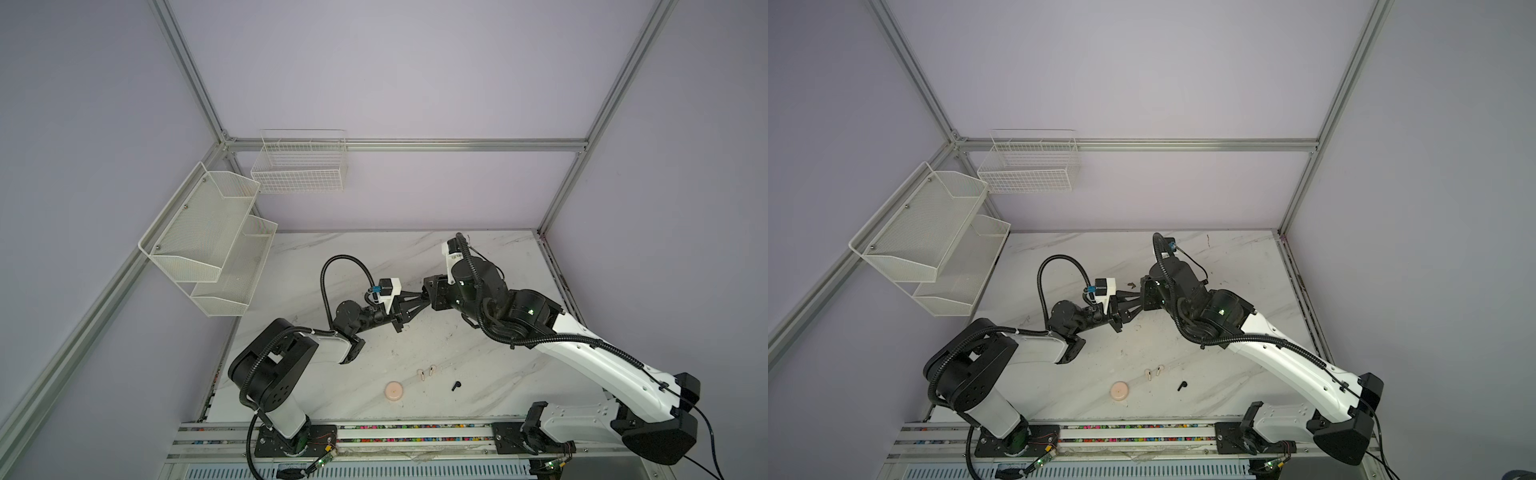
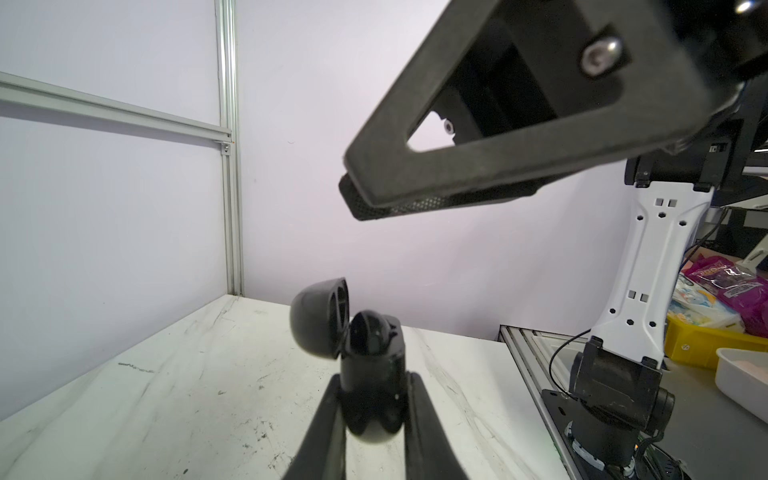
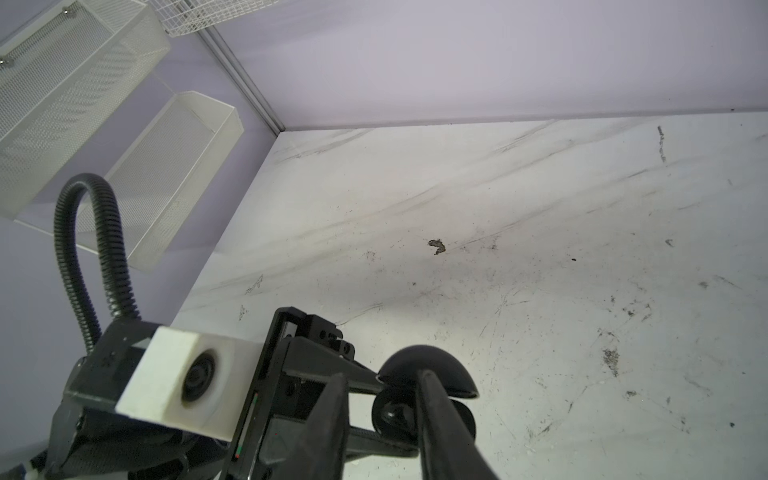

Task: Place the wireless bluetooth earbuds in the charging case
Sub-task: 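Open the right gripper to release the earbud and lift away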

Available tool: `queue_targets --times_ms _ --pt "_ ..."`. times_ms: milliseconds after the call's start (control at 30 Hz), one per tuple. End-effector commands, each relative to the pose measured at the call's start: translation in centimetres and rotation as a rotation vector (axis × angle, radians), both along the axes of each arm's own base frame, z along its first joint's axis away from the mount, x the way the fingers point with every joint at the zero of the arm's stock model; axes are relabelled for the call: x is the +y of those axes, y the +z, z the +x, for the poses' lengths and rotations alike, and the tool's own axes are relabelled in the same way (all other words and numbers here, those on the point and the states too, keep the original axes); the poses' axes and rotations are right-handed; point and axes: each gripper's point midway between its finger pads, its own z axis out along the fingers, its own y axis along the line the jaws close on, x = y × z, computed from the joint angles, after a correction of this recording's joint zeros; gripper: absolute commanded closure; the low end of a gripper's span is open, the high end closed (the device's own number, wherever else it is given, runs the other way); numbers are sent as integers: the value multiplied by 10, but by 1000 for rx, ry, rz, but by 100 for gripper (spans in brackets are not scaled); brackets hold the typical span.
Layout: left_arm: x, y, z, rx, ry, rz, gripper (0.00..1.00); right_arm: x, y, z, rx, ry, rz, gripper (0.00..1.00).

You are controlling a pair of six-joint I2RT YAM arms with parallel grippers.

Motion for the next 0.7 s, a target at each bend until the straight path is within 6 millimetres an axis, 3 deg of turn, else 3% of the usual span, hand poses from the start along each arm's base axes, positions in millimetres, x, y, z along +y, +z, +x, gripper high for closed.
queue_targets --times_ms 0,133,267,667 --pt "5 41 -13 -156 -9 -72 100 -2 -16 -19 53 104 -99 72" --pt "5 39 -15 -161 -16 -66 100 7 -30 -18 61 152 -139 80" --pt "4 37 -15 -155 -19 -64 100 15 -17 -13 33 156 -107 81" --pt "4 36 -13 -149 -13 -64 100 15 -18 -13 35 159 -104 82"
